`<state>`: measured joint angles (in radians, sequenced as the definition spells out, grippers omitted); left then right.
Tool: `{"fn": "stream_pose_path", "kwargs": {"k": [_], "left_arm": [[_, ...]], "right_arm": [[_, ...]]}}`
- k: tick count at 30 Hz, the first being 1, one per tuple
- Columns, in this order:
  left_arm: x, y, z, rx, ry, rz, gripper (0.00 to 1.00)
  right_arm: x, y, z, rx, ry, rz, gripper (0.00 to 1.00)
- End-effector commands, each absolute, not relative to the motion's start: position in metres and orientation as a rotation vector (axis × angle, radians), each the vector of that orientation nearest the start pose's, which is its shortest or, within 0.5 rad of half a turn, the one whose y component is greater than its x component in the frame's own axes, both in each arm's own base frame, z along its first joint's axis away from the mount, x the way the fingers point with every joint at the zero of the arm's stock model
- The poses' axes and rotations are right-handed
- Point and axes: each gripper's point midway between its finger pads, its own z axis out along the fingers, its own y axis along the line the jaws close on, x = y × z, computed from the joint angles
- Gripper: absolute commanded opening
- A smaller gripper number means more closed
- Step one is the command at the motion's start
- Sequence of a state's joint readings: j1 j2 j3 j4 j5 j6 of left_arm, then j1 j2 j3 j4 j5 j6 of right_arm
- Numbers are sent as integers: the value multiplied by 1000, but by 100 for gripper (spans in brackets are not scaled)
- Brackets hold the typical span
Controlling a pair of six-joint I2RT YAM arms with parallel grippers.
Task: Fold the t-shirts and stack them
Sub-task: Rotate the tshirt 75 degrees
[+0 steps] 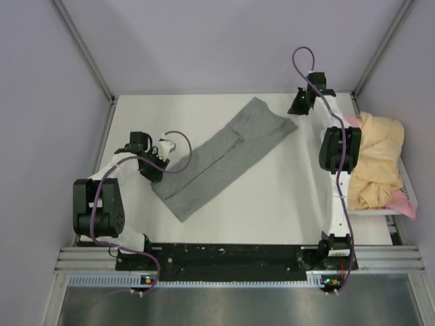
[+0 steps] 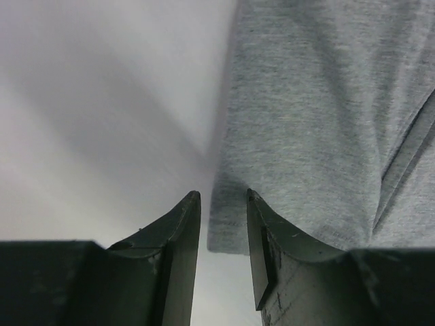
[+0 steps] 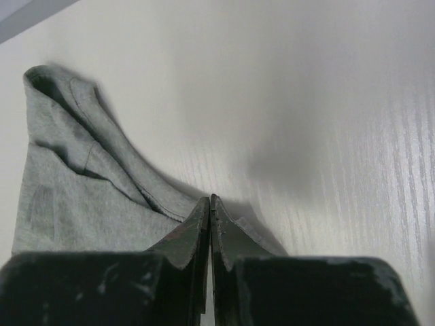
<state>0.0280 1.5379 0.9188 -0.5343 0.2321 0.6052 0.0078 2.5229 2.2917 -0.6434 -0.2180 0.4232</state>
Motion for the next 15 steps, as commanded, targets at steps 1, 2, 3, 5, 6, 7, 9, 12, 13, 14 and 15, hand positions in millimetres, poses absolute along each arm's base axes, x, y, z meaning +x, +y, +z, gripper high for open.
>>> {"fn": "stream_pose_path", "kwargs": {"k": [1,2,3,5,6,7,9,12,13,14,15], "left_arm": [[310,-15,25,885,2545,-131,38],[309,-9,19,889,2560,-90,39],[308,-1,13,890,2576,-32,39],[306,15,3,879,2611,86,40],[303,22,-2,881,2630,132,40],[298,25,-6,889,2648,151,39],[286,30,-8,899,2681,181,38],[266,29,-10,936,2709,154,36],[257,28,-10,957,2724,137,34],[245,20,-10,994,2724,63,33],[234,15,-10,1030,2724,8,33]], "right_arm": [[628,72,98,349,2328,548,0],[628,75,115,314,2304,554,1],[626,80,129,271,2283,552,4],[619,86,166,168,2231,526,11],[613,92,180,125,2217,519,15],[604,96,189,81,2211,508,17],[587,100,202,40,2208,467,22],[559,93,194,123,2261,420,32],[550,89,184,156,2288,394,34],[541,86,173,185,2319,378,36],[531,82,161,219,2350,358,37]]}}
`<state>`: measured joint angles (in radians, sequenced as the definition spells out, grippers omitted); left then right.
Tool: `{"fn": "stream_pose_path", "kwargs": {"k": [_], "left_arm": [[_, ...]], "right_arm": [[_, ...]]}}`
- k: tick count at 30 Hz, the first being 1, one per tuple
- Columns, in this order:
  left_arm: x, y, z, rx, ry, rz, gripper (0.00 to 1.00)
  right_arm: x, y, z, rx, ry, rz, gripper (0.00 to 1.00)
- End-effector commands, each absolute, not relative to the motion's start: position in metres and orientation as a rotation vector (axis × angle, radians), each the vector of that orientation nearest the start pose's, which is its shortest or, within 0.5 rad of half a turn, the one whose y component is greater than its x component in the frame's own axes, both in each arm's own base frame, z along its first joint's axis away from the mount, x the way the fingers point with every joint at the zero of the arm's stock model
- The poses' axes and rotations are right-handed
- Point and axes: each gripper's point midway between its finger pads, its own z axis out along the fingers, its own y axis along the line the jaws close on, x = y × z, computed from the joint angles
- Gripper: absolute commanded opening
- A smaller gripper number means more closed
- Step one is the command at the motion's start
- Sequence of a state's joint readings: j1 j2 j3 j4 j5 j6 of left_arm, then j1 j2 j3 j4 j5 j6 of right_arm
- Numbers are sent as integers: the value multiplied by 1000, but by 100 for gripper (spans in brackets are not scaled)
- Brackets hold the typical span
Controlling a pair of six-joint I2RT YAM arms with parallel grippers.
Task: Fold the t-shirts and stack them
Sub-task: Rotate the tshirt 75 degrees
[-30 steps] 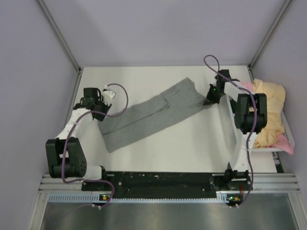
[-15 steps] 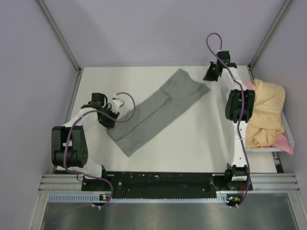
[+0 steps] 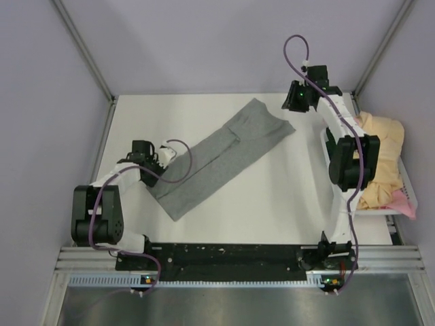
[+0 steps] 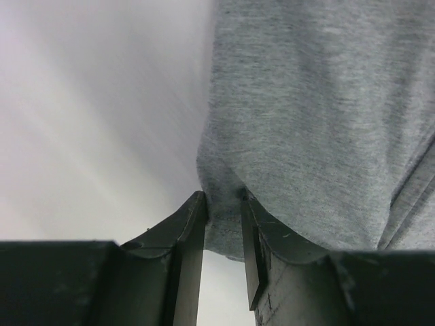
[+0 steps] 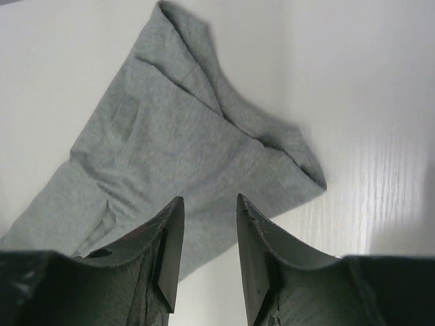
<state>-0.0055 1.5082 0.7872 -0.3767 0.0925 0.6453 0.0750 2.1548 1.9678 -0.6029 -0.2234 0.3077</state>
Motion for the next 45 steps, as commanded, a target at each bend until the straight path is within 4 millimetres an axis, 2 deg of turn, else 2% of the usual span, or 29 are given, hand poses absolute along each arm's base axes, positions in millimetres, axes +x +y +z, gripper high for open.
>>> {"fn": "stream_pose_path", "kwargs": {"k": [1,4,7,8,9,14,17,18,20,23,24,26,28,29,31,33,35,36,37,39,41,43,44,45], "left_arm": [[222,9,-8,1069,2716,-47,33],[194,1,3,1152,2689,-138,33],[181,-2,22,1176,2671,-158,34],[180,-2,30,1164,2669,-152,36],[182,-1,38,1138,2659,-133,37],[207,-2,71,981,2618,-74,45],[221,5,73,906,2614,-18,45],[225,8,71,887,2617,0,46],[231,14,63,868,2632,28,47],[240,17,56,841,2648,49,47],[241,11,57,864,2629,8,47],[241,-6,66,931,2553,-92,47],[239,-24,75,1009,2457,-181,49],[235,-42,78,1104,2391,-244,49],[229,-63,79,1192,2349,-341,50],[222,-86,74,1327,2306,-404,52],[212,-107,70,1476,2230,-455,53],[208,-116,70,1536,2188,-483,54],[204,-125,72,1592,2134,-515,55],[200,-132,78,1656,2045,-553,56],[199,-129,78,1735,1982,-534,58],[193,-122,75,1830,1941,-522,59],[190,-118,74,1860,1928,-518,59],[190,-114,73,1883,1908,-511,59]], "right_arm": [[525,81,148,242,2379,348,38],[507,77,109,309,2469,323,41],[499,76,78,379,2523,311,43],[500,79,72,387,2527,334,47],[503,83,69,388,2524,363,52],[523,117,58,439,2492,638,54],[528,123,52,525,2450,698,54],[528,124,47,553,2444,708,52],[529,126,37,591,2449,726,40],[538,136,25,601,2451,799,9],[545,136,23,605,2443,821,0],[567,131,25,620,2414,844,0],[593,118,37,625,2350,835,0],[612,113,54,608,2294,828,0],[637,104,65,568,2234,803,0],[660,102,81,452,2173,790,2],[669,104,81,373,2156,778,29],[671,101,84,345,2149,761,37],[670,98,86,326,2148,745,45],[663,95,112,251,2123,732,55],[649,98,138,146,2103,732,65],[626,115,174,-4,2037,822,75],[609,129,203,-94,1957,889,80],[588,141,210,-157,1926,945,82]]}}
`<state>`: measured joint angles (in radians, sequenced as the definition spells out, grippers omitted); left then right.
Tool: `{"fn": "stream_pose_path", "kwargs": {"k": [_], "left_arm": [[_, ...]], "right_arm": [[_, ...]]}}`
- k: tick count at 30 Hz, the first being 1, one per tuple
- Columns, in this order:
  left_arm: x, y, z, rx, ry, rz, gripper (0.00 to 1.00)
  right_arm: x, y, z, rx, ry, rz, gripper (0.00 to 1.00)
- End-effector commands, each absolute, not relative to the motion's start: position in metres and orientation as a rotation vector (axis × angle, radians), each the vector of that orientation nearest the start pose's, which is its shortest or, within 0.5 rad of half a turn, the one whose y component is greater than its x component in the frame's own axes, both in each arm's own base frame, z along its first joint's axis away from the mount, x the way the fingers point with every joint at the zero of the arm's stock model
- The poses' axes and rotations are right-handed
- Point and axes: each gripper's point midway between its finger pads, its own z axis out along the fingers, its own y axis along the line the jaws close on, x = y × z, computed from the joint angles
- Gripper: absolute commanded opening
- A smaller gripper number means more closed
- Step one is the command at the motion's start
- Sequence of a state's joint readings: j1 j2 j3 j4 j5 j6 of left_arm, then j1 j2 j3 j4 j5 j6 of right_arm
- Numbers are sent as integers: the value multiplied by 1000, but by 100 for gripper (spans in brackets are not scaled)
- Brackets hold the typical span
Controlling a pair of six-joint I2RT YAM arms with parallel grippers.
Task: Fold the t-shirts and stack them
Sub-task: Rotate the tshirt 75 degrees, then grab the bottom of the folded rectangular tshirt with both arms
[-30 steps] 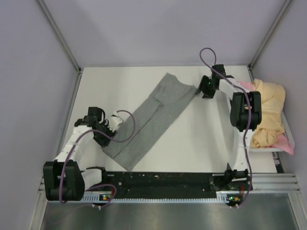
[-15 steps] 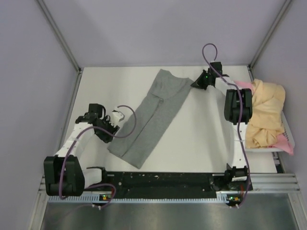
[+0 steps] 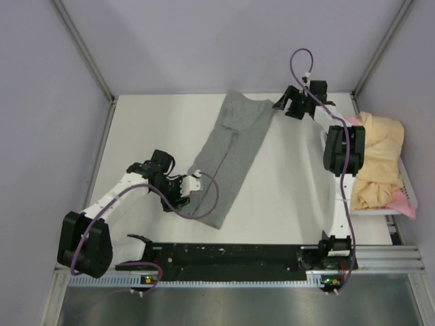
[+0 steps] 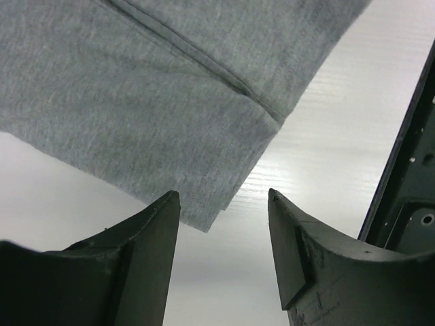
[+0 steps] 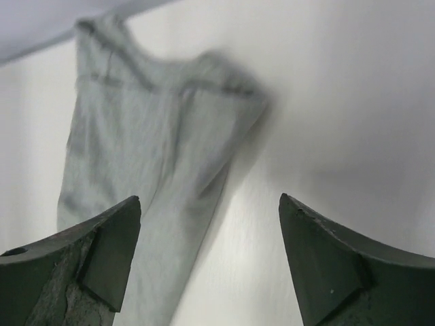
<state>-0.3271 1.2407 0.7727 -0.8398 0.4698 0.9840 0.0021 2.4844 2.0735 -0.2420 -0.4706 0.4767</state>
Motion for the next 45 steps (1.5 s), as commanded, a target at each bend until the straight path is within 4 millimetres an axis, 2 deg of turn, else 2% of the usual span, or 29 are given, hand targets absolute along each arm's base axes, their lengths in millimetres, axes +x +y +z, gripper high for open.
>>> {"fn": "stream_pose_path", "kwargs": {"k": [1,4,7,8,10,12,13,15,17,18,19,23,27,29,31,32,34,37,40,42,45], "left_arm": [[189,-111,72,1903,1887,-511,60],[192,-104,67,1931,1794,-503,62],[192,-103,54,2022,1668,-469,66],[192,-103,51,2043,1630,-456,66],[191,-101,44,2083,1584,-435,66],[191,-99,37,2107,1563,-416,66],[193,-100,35,2106,1557,-402,66],[191,-98,28,2119,1556,-399,65],[191,-96,24,2128,1556,-394,65],[193,-95,21,2125,1569,-376,64],[193,-93,19,2127,1576,-364,62],[194,-90,9,2122,1609,-328,50],[184,-83,2,2134,1683,-323,30],[177,-79,0,2146,1708,-325,20],[169,-75,-1,2159,1726,-327,9],[165,-73,0,2161,1733,-329,3],[157,-72,4,2155,1751,-343,0],[141,-72,15,2140,1807,-418,0],[125,-78,33,2090,1869,-536,0],[116,-89,47,2040,1861,-642,0],[110,-105,73,1970,1837,-762,0]], "right_arm": [[566,153,230,-255,1839,970,82],[492,190,261,-533,1670,965,81],[412,230,250,-834,1554,938,81],[384,239,236,-932,1521,909,80],[332,265,220,-1111,1418,870,80],[271,295,209,-1321,1242,844,82],[242,308,193,-1410,1183,843,84],[200,326,162,-1559,1104,797,86],[178,340,136,-1645,1118,741,86],[161,350,110,-1722,1130,716,86],[151,355,98,-1774,1111,709,84],[142,368,57,-1913,1108,575,75],[132,376,36,-2006,1101,513,75],[127,374,23,-2054,1121,488,75],[125,367,14,-2104,1163,450,67],[125,363,11,-2120,1179,433,58],[123,353,8,-2151,1204,395,38],[116,338,10,-2182,1256,387,21],[104,334,28,-2163,1250,416,0],[93,335,48,-2136,1239,471,0],[90,333,67,-2074,1269,514,0]]}}
